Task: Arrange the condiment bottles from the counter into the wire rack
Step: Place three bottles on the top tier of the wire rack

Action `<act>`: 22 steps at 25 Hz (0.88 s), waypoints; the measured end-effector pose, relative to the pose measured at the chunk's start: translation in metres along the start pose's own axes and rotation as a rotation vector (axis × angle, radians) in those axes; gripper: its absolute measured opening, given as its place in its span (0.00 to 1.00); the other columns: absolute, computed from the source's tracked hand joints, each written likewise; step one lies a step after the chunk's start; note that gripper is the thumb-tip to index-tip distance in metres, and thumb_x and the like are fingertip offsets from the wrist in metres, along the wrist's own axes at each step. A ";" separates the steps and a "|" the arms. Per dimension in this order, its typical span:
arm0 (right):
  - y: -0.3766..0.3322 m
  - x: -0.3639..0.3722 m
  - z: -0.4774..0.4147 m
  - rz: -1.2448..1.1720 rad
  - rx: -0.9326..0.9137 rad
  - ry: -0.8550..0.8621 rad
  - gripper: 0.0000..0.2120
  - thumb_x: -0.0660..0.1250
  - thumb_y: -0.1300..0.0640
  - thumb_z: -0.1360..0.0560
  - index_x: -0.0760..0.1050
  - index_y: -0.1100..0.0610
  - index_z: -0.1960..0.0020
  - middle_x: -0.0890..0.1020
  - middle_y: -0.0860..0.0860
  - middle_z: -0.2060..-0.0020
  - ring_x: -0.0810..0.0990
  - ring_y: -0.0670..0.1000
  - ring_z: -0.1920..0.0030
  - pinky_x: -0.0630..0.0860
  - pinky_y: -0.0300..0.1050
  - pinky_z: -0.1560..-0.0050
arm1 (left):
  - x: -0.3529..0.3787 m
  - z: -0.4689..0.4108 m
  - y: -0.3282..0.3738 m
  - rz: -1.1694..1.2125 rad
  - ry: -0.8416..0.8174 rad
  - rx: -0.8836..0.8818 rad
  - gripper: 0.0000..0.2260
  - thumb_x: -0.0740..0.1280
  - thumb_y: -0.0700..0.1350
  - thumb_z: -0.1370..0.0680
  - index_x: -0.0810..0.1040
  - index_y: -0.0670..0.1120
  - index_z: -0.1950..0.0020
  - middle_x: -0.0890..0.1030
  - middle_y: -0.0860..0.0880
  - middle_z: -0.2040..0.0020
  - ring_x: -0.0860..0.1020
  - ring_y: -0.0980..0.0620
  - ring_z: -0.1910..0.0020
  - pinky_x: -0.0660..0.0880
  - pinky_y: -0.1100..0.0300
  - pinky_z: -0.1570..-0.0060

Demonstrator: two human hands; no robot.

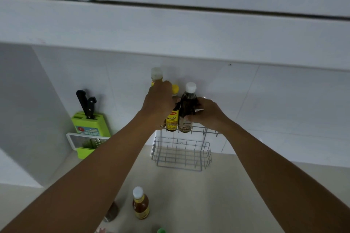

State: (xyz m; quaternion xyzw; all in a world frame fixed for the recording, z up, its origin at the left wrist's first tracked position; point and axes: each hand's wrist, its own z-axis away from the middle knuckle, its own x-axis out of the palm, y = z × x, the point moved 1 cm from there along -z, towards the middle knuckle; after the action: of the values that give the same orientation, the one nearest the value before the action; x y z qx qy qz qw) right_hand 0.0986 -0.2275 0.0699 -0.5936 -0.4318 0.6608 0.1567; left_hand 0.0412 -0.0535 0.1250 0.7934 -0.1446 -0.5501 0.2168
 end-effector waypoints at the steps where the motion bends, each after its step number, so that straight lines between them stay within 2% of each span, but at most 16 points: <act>1: -0.001 0.000 0.001 0.002 0.000 0.002 0.25 0.80 0.59 0.32 0.78 0.56 0.38 0.82 0.46 0.49 0.80 0.43 0.51 0.70 0.29 0.58 | 0.000 0.000 -0.001 0.008 0.002 0.001 0.11 0.71 0.42 0.23 0.75 0.42 0.44 0.70 0.49 0.54 0.78 0.42 0.48 0.70 0.54 0.56; 3: -0.002 0.000 0.003 0.020 0.004 0.000 0.23 0.80 0.58 0.32 0.78 0.55 0.39 0.82 0.44 0.52 0.78 0.37 0.56 0.69 0.27 0.59 | -0.001 0.001 -0.003 0.049 -0.006 0.005 0.11 0.72 0.44 0.24 0.75 0.43 0.45 0.69 0.50 0.54 0.76 0.44 0.50 0.69 0.55 0.56; 5: 0.000 0.001 0.001 0.049 0.007 -0.018 0.23 0.80 0.57 0.32 0.79 0.55 0.39 0.82 0.45 0.53 0.79 0.35 0.56 0.72 0.29 0.58 | -0.004 0.004 -0.003 0.098 -0.030 0.020 0.15 0.72 0.47 0.24 0.73 0.43 0.43 0.70 0.50 0.53 0.77 0.44 0.48 0.70 0.55 0.55; 8: 0.012 0.004 0.004 -0.091 0.090 -0.107 0.32 0.81 0.62 0.33 0.73 0.56 0.32 0.83 0.49 0.44 0.83 0.46 0.45 0.80 0.46 0.41 | -0.013 0.010 -0.001 0.124 -0.064 0.031 0.28 0.72 0.52 0.25 0.66 0.48 0.28 0.75 0.44 0.44 0.77 0.42 0.43 0.74 0.53 0.49; 10: 0.017 0.007 0.015 -0.128 0.111 -0.077 0.38 0.82 0.62 0.34 0.69 0.55 0.28 0.81 0.50 0.41 0.79 0.48 0.38 0.75 0.46 0.34 | -0.029 0.015 -0.001 0.117 -0.042 0.065 0.33 0.70 0.56 0.25 0.60 0.56 0.23 0.78 0.41 0.44 0.78 0.44 0.44 0.77 0.53 0.48; 11: 0.020 0.009 0.021 -0.121 0.097 -0.025 0.38 0.82 0.61 0.34 0.69 0.55 0.28 0.81 0.50 0.40 0.77 0.48 0.37 0.73 0.46 0.32 | -0.039 0.020 -0.001 0.141 -0.033 0.103 0.31 0.69 0.57 0.24 0.59 0.60 0.24 0.81 0.43 0.48 0.81 0.48 0.48 0.80 0.53 0.49; 13: 0.022 0.018 0.035 -0.072 0.061 0.083 0.35 0.80 0.60 0.32 0.70 0.56 0.28 0.81 0.52 0.37 0.78 0.49 0.35 0.74 0.47 0.32 | -0.063 0.033 -0.006 0.204 -0.075 0.234 0.26 0.69 0.54 0.23 0.65 0.62 0.26 0.84 0.48 0.60 0.83 0.56 0.61 0.82 0.56 0.54; 15: 0.023 0.026 0.049 -0.001 0.055 0.148 0.31 0.77 0.60 0.29 0.71 0.57 0.29 0.82 0.54 0.37 0.78 0.50 0.34 0.74 0.43 0.35 | -0.082 0.051 -0.017 0.269 -0.160 0.377 0.21 0.70 0.50 0.22 0.73 0.58 0.30 0.86 0.50 0.63 0.82 0.61 0.69 0.81 0.61 0.57; 16: 0.023 0.030 0.055 0.014 0.069 0.186 0.29 0.76 0.59 0.28 0.71 0.57 0.29 0.81 0.54 0.37 0.78 0.51 0.34 0.73 0.41 0.38 | -0.086 0.058 -0.028 0.302 -0.202 0.404 0.19 0.71 0.48 0.22 0.76 0.56 0.32 0.86 0.49 0.63 0.82 0.60 0.70 0.81 0.62 0.59; 17: 0.022 0.035 0.061 0.031 0.081 0.226 0.28 0.75 0.59 0.27 0.72 0.58 0.29 0.81 0.55 0.37 0.78 0.52 0.34 0.72 0.40 0.40 | -0.088 0.066 -0.042 0.326 -0.236 0.389 0.17 0.70 0.47 0.22 0.77 0.55 0.33 0.86 0.49 0.63 0.83 0.57 0.70 0.81 0.62 0.60; 19: 0.015 0.046 0.074 0.059 0.069 0.328 0.23 0.72 0.60 0.26 0.74 0.59 0.32 0.81 0.55 0.38 0.78 0.53 0.35 0.71 0.39 0.40 | -0.078 0.074 -0.085 0.350 -0.300 0.251 0.15 0.69 0.47 0.21 0.79 0.53 0.35 0.85 0.46 0.62 0.84 0.48 0.67 0.83 0.56 0.58; 21: 0.000 0.065 0.088 0.063 -0.027 0.458 0.16 0.71 0.64 0.26 0.78 0.59 0.38 0.83 0.53 0.42 0.80 0.52 0.41 0.71 0.37 0.42 | -0.057 0.087 -0.145 0.375 -0.356 0.062 0.13 0.67 0.42 0.20 0.79 0.50 0.36 0.86 0.44 0.58 0.84 0.41 0.58 0.82 0.48 0.54; 22: -0.008 0.076 0.095 0.071 -0.110 0.507 0.13 0.70 0.66 0.26 0.80 0.59 0.42 0.83 0.53 0.45 0.80 0.51 0.44 0.72 0.38 0.44 | -0.045 0.095 -0.174 0.357 -0.392 0.010 0.13 0.65 0.38 0.20 0.80 0.51 0.38 0.86 0.44 0.56 0.84 0.40 0.54 0.82 0.48 0.51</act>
State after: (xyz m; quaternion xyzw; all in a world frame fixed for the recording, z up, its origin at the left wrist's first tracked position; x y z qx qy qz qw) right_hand -0.0097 -0.2044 0.0190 -0.7625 -0.3932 0.4715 0.2040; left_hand -0.0652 0.1003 0.0447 0.6346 -0.3240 -0.6458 0.2744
